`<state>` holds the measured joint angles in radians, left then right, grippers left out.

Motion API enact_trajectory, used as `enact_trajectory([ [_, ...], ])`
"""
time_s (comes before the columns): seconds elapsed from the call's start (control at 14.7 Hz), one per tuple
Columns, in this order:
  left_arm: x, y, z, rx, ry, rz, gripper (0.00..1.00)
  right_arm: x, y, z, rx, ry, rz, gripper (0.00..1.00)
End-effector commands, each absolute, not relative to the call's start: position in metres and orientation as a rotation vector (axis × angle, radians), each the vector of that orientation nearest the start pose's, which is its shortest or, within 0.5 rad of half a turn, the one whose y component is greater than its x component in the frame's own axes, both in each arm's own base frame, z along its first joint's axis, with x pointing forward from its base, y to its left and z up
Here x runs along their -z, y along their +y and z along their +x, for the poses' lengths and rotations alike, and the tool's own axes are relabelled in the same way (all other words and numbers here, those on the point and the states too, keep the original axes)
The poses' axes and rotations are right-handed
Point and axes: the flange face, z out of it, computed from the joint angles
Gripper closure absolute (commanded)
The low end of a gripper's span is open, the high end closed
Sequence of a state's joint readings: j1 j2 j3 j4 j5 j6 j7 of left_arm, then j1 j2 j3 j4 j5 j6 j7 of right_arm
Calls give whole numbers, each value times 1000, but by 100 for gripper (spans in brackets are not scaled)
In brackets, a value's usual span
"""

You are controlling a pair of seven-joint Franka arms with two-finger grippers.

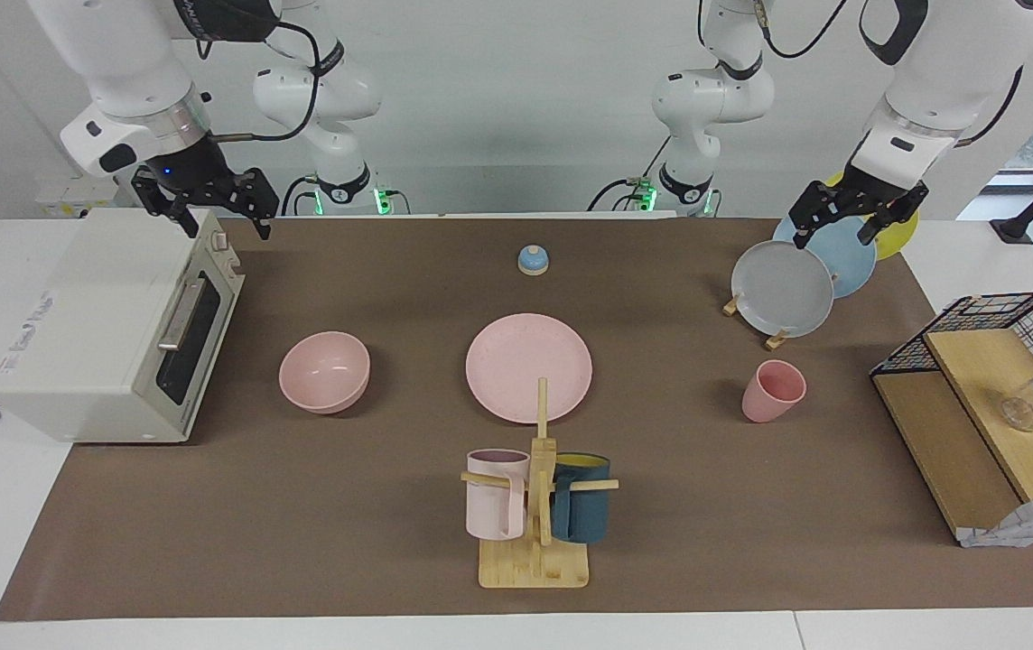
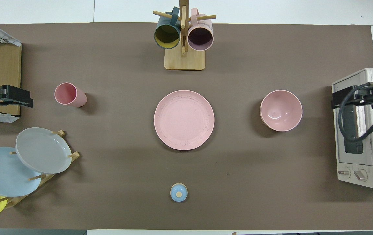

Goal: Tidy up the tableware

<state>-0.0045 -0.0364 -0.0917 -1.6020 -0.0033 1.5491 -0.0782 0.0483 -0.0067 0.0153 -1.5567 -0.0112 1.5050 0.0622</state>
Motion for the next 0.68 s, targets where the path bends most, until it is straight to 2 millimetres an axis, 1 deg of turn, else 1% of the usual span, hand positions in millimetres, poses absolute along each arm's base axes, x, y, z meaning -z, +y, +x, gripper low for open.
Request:
enact_trajectory([
  [0.0, -632, -50, 534, -35, 11, -3116, 0, -580, 77, 561, -66, -138, -3130, 0],
  [0.07, -632, -50, 534, -35, 11, -3115, 0, -557, 89, 566, -47, -158, -3127, 0],
  [0.14, -632, -50, 534, -35, 11, -3116, 0, -534, 110, 570, -24, -207, -3119, 0],
  [0.2, -632, -50, 534, -35, 11, -3115, 0, -508, 120, 575, -3, -225, -3113, 0],
  [0.27, -632, -50, 534, -35, 11, -3115, 0, -485, 133, 575, 18, -248, -3107, 0],
  [0.34, -632, -50, 534, -35, 11, -3116, 0, -460, 140, 571, 39, -257, -3105, 0],
  [0.54, -632, -50, 534, -35, 11, -3115, 0, -414, 139, 555, 28, -274, -3109, 0],
  [0.61, -632, -50, 534, -35, 11, -3116, 0, -402, 140, 550, 40, -280, -3107, 0],
])
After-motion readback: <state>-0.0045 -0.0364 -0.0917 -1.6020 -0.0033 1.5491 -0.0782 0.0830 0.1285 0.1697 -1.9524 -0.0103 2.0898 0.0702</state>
